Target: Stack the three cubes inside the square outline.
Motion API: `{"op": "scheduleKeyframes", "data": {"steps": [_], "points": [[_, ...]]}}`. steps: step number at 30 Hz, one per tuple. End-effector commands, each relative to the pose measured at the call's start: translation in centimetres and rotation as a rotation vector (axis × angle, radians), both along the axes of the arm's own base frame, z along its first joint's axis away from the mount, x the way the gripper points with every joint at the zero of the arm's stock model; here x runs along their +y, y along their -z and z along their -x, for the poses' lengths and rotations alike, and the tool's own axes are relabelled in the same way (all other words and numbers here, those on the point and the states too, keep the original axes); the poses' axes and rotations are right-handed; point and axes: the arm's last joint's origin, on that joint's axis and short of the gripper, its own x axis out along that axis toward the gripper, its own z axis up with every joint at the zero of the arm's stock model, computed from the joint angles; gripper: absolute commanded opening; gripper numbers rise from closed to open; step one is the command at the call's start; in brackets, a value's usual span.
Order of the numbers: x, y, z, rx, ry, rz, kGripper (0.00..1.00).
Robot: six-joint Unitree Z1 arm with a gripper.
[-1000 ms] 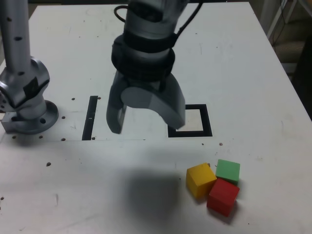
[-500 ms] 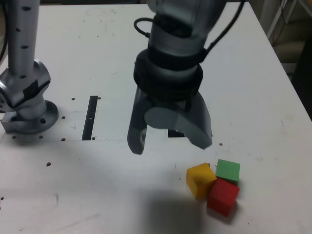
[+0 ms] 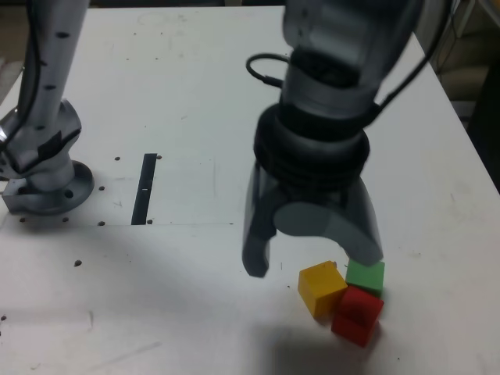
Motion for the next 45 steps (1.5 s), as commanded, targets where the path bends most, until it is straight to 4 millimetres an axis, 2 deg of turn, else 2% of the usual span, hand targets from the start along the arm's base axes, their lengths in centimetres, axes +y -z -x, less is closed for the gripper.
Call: {"op": "scheduleKeyframes", "data": {"steps": [1,12,20,33,39,45], "points": [[-0.4,0.4,-0.3,0.014,-0.001,-0.004,0.99],[-2.9,1.0,-0.9,-0.001,0.007,0.009,0.99],[-3.8,1.3,-1.2,-0.003,-0.006,0.015,0.99],[-5.0,3.4,-2.7,0.015,-0.025,0.018,0.99],[-5.1,4.1,-3.4,0.016,-0.029,0.017,0.99],[-4.3,4.9,-4.4,0.029,-0.051,0.013,0.99]]}}
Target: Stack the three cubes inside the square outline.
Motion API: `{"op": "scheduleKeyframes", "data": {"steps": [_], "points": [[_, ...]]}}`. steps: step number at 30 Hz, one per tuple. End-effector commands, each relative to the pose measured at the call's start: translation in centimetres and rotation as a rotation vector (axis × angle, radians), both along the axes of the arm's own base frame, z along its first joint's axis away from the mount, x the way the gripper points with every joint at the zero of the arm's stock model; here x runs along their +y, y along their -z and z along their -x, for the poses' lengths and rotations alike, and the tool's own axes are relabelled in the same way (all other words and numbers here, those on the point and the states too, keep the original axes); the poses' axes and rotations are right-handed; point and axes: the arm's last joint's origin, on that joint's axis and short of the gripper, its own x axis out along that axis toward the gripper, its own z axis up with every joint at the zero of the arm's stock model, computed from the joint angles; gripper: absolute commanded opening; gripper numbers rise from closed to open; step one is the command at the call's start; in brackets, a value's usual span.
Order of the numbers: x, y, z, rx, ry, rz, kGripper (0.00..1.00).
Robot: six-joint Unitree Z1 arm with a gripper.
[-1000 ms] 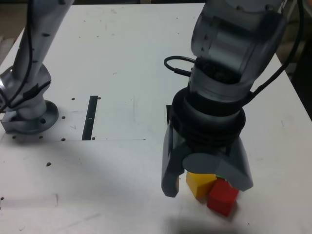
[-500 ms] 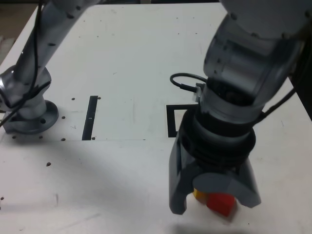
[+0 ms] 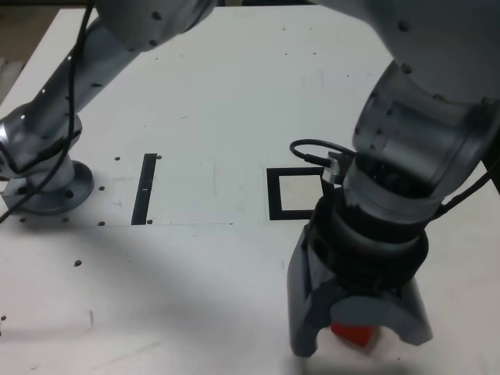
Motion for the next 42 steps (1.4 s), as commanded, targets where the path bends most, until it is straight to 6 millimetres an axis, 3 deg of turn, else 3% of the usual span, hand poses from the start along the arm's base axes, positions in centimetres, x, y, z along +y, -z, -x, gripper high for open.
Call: {"op": "scheduleKeyframes", "data": {"steps": [1,28,42], "points": [[0.3,0.4,-0.3,0.019,-0.006,-0.008,0.99],[0.9,4.2,-2.8,0.075,-0.03,0.02,0.99],[1.9,4.6,-3.5,0.087,-0.021,0.029,0.96]]}}
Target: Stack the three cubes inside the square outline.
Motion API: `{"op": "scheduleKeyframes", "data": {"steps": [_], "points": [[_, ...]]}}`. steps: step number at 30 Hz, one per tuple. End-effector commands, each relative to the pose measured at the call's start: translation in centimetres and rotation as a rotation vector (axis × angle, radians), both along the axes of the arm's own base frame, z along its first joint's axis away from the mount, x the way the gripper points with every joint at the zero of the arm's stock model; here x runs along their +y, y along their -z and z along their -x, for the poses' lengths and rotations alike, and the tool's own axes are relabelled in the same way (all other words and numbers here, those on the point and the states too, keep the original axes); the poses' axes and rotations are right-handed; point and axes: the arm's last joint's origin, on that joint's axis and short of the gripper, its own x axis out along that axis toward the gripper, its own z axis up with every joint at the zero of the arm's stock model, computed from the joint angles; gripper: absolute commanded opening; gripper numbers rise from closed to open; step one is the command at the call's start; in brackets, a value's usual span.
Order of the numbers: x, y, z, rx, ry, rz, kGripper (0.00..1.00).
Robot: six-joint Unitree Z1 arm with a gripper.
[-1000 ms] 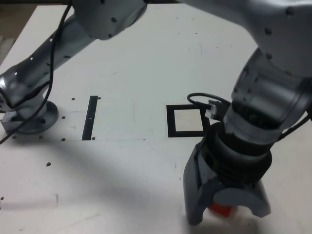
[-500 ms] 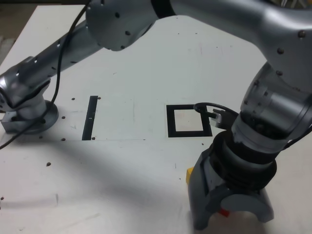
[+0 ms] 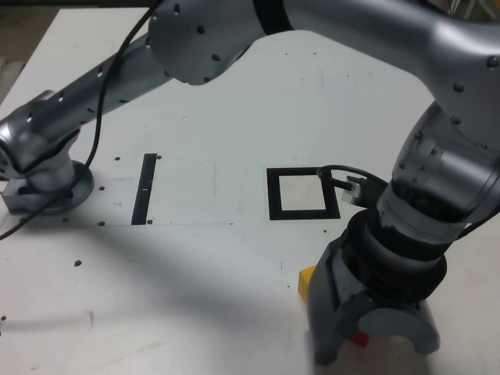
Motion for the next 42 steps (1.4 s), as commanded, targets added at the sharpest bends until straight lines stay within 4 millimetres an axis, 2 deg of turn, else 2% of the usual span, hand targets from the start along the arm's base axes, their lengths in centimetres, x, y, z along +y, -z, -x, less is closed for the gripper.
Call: {"op": "scheduleKeyframes", "data": {"steps": [1,10,25,42], "points": [[0.34,0.27,-0.14,0.017,0.001,-0.003,0.95],[0.84,0.36,-0.34,0.028,0.007,0.009,0.92],[1.09,0.78,-0.55,0.039,0.009,0.012,0.8],[1.26,0.92,-0.59,0.039,0.011,-0.006,0.52]]}}
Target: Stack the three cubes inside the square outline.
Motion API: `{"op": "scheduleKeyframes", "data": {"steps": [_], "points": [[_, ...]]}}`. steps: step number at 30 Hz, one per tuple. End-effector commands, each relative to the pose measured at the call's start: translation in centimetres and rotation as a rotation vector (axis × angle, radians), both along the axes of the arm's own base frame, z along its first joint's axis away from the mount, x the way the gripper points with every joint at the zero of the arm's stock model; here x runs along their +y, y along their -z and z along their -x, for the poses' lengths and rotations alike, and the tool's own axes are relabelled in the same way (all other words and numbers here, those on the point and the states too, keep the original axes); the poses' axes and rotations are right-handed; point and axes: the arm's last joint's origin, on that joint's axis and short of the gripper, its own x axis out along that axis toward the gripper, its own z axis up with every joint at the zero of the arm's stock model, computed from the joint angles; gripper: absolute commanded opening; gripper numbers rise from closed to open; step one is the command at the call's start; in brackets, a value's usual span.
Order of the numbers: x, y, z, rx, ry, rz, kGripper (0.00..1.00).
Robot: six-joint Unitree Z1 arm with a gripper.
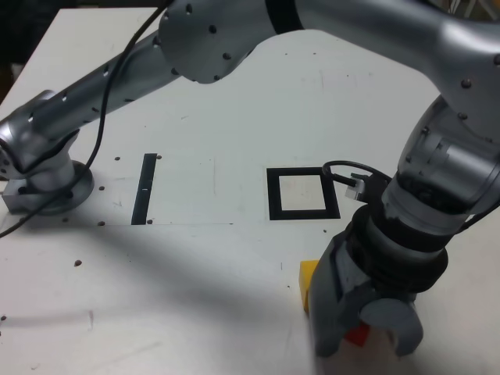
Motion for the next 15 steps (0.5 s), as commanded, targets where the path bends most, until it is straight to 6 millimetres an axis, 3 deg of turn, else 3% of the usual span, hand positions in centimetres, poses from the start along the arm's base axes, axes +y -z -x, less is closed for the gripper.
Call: {"op": "scheduleKeyframes", "data": {"steps": [1,8,15], "points": [[0.2,0.2,0.1,0.016,0.001,-0.016,0.5],[0.0,-1.0,0.6,-0.012,0.016,-0.026,0.49],[0.1,-3.9,2.2,-0.057,0.035,-0.043,0.49]]}}
